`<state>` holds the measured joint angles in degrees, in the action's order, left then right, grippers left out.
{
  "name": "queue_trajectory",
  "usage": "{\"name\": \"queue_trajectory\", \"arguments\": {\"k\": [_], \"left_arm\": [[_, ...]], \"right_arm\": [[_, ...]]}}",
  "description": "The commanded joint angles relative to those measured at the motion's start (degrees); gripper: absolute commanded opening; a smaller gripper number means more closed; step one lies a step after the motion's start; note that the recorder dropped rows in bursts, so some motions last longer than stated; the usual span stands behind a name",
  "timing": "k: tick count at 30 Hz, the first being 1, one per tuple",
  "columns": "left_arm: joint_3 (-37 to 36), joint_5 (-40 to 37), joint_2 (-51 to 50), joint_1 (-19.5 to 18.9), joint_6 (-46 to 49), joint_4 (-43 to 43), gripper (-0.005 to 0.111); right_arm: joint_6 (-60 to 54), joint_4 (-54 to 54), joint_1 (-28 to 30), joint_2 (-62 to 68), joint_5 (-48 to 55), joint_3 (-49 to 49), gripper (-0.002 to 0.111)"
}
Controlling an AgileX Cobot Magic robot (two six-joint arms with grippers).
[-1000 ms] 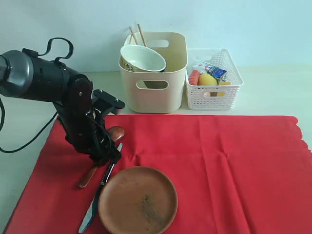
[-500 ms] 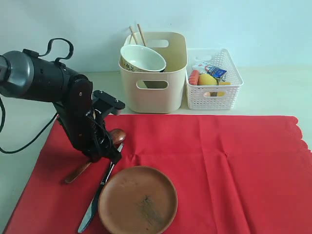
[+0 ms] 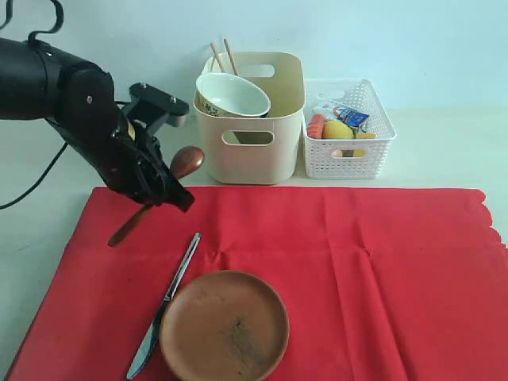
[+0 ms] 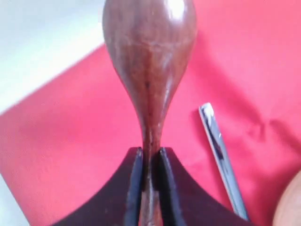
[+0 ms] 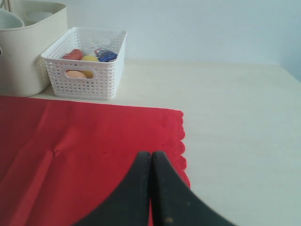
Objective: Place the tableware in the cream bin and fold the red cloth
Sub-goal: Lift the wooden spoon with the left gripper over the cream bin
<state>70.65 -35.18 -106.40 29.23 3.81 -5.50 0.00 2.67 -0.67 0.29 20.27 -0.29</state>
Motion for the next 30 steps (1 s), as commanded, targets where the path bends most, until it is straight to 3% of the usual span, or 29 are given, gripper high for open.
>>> {"name": "queue_trajectory", "arguments": {"k": [1, 8, 19, 30], "left_arm": [[0.0, 4.2, 3.2, -0.1, -0.4, 0.5, 0.0], [0.0, 14.8, 6.7, -0.1, -0.2, 0.5, 0.0], [0.9, 38.3, 8.1, -0.1, 0.3, 0.5, 0.0], [7.9, 48.1, 1.2, 0.1, -4.7, 0.1, 0.0]], "right_arm": [[0.0, 0.2, 0.4, -0.3, -0.7, 0.3, 0.0], [0.0, 0.2, 0.4, -0.3, -0.7, 0.3, 0.0], [0.0, 0.2, 0.4, -0.3, -0.7, 0.3, 0.0], [0.0, 0.2, 0.4, -0.3, -0.7, 0.3, 0.0]]}}
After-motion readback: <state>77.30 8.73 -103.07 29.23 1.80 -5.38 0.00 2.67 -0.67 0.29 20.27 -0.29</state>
